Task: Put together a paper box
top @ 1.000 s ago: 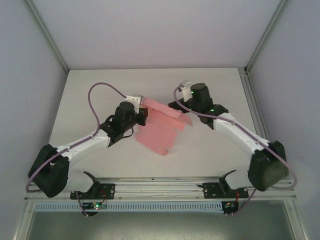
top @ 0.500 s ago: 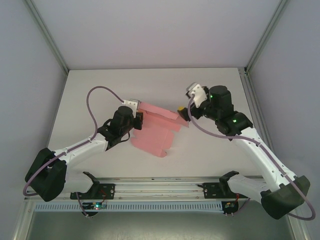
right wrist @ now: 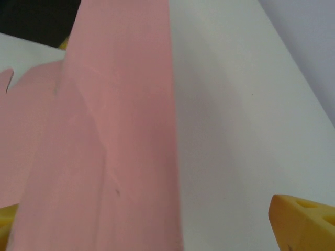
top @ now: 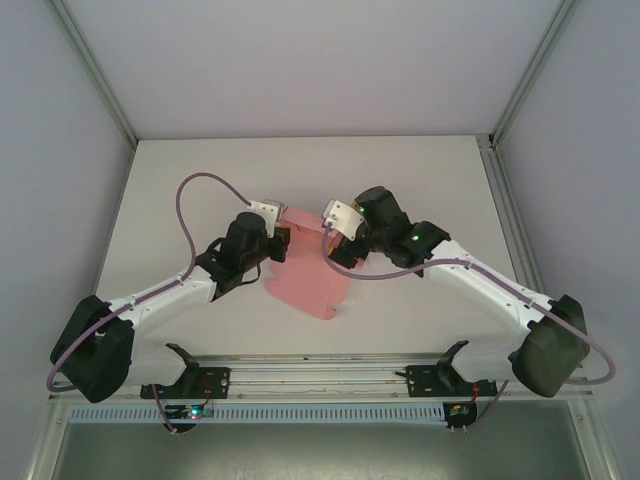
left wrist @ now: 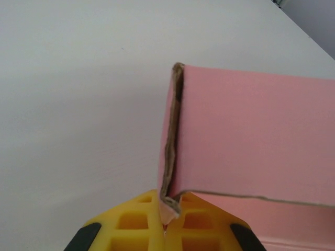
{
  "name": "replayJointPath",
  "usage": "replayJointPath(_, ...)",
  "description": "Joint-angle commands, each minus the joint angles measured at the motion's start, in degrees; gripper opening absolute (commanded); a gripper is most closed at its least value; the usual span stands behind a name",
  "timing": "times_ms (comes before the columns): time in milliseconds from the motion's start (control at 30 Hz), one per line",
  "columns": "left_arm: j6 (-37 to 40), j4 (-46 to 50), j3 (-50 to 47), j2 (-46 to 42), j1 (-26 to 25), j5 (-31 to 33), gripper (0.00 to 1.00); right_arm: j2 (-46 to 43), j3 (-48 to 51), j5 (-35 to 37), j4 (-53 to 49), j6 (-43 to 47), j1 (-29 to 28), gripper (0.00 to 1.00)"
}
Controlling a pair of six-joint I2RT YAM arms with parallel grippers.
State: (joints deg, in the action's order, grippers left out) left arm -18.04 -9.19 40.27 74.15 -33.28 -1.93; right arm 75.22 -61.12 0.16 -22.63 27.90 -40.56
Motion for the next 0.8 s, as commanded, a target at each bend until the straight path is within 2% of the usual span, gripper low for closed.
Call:
replayJointPath(0,-0.9,-1.4,0.9,0.9,0.0,-3.6,0.00,0.2,0.5,9.1,11.8,0.6,-2.6,0.98)
replayJointPath(100,-1.1,-0.4,1.9,1.9,-0.1,-3.7,0.00,-1.9,5.3,15.1,25.8,0.5,-4.2,0.98)
replayJointPath(200,-1.3,0.2,2.4,2.4,-0.1,-3.9,0.00,-3.6,7.5,17.0,30.3,1.5,-4.4,0.98)
replayJointPath(333,-2.0,0.6,2.7,2.8,0.0,-0.8,0.00,-5.1,6.7,16.3,23.4,3.5,-4.3,0.98)
replayJointPath(467,-3.3,2.9,4.2,3.4,0.0,4.1,0.00,-9.7,7.1,8.3,12.3,6.1,-4.5,0.98)
replayJointPath(600,-4.3,4.7,6.1,5.0,0.5,6.4,0.00,-16.7,9.0,2.2,4.5,7.9,-6.0,0.98)
replayJointPath(700,-4.5,5.7,7.6,6.2,1.2,7.6,0.00,-23.3,12.8,4.3,6.2,7.3,-6.6,0.98)
replayJointPath(767,-5.8,5.3,7.8,6.4,1.8,8.4,0.00,-27.9,16.4,9.8,11.9,4.1,-6.3,0.98)
